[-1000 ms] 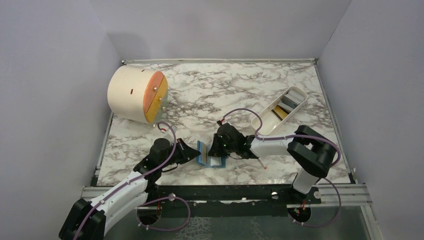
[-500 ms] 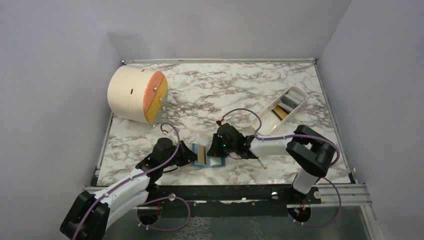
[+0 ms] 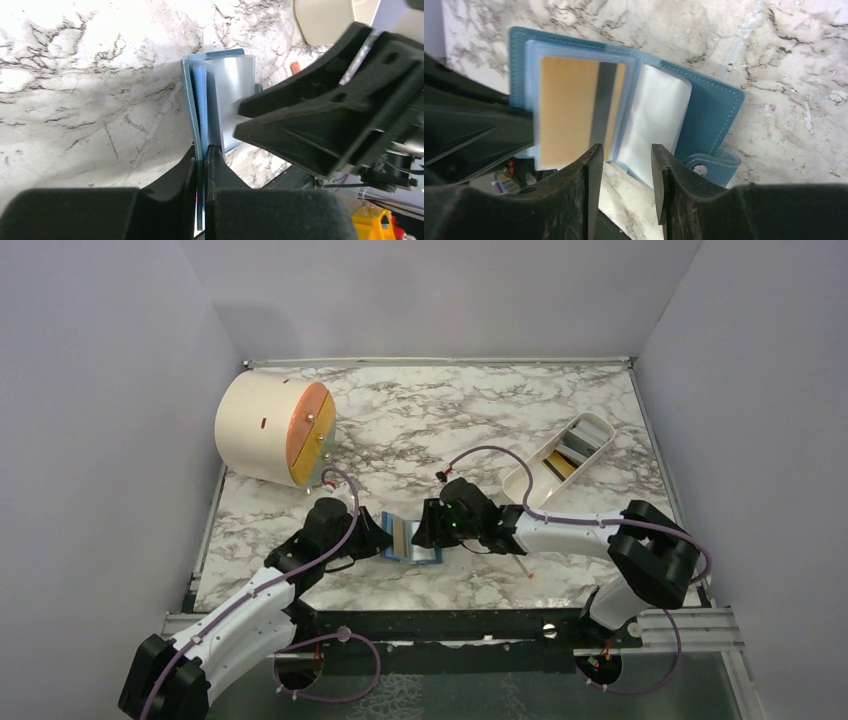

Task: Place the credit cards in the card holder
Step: Insert the credit card into the card holder.

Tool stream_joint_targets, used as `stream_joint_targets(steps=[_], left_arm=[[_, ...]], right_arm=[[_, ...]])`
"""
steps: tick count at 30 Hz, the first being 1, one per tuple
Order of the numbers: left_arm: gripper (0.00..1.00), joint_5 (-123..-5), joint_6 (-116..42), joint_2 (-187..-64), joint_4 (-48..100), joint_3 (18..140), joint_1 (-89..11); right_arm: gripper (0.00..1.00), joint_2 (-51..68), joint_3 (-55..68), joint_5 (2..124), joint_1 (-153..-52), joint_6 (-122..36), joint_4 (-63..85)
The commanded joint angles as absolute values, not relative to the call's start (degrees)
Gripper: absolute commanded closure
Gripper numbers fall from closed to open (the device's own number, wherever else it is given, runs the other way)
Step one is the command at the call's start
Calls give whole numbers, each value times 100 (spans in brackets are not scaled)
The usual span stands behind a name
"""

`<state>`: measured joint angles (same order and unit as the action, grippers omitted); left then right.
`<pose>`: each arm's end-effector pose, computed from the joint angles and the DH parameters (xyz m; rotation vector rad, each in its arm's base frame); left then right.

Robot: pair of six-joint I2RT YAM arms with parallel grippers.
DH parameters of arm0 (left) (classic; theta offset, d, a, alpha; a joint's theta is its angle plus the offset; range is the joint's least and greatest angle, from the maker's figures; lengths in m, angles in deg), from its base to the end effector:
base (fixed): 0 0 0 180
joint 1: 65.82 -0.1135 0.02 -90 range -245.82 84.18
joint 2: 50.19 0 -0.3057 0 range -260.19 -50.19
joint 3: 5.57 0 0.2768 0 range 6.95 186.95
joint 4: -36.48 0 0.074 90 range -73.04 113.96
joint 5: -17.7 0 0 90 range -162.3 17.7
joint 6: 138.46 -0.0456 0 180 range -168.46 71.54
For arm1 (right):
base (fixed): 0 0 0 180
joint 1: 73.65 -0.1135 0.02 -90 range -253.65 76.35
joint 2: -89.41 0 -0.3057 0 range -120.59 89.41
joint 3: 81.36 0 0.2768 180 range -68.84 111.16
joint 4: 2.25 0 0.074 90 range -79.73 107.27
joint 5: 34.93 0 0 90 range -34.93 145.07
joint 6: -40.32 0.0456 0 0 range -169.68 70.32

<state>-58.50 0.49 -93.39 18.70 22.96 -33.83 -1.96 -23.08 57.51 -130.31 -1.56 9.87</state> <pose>0.1340 -0.0965 0.1892 -0.1892 2.3128 -1.0385 0.1871 0.2880 0.1831 -0.2131 2.5520 0.8692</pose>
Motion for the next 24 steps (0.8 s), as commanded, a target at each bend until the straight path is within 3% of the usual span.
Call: stream_joint_targets(steps=[1,11,14,19,24], left_arm=[[100,-6246,-266,-9520,1280,2690,-3361],[100,-6843,-501,-10445,442,3552,-3231],[100,-7023,-528,-10756,272,3800,-3136],[100,-7220,-568,-11226,136,4125,-2901],[100,-7166,-329,-11328,262,4226,-2651]], right_arm=[[56,188,-2252,5812,-13076,-152,946],[52,-267,-2245,6340,-13076,97,45],[52,-425,-2287,5955,-13076,140,99],[67,-758,-2121,5288,-13069,-166,291],[77,-1129,-2126,5538,-13077,-368,-165]])
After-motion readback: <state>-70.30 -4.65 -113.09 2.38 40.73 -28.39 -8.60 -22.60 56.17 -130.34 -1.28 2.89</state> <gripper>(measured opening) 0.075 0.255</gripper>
